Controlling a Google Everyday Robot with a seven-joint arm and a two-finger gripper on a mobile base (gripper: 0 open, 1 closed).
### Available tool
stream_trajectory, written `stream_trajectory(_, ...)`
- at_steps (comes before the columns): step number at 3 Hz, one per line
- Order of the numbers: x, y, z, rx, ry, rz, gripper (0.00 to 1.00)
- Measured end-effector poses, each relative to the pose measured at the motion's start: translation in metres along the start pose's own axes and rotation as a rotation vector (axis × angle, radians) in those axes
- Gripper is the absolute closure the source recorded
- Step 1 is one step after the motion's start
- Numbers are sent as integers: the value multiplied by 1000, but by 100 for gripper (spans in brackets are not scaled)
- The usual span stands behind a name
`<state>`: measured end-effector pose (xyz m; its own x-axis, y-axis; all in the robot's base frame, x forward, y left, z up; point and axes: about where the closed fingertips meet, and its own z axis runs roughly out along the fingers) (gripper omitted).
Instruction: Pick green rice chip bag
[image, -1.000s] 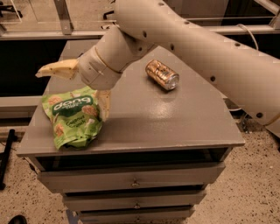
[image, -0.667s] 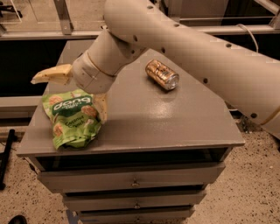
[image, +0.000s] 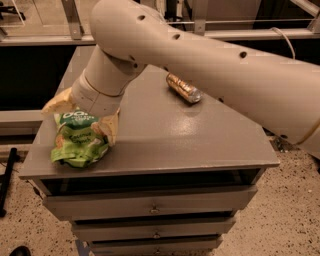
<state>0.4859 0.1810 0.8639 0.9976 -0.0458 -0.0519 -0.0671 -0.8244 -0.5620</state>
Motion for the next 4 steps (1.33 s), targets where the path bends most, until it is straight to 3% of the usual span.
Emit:
stream_trajectory(1,1,8,1,-67,52,7,41)
stream_trajectory(2,1,10,-12,-88,102,24,64)
stream_trajectory(3,-1,2,-35,-38,132,62,88)
stream_trajectory(4,-3,-3,-52,58,120,106,100)
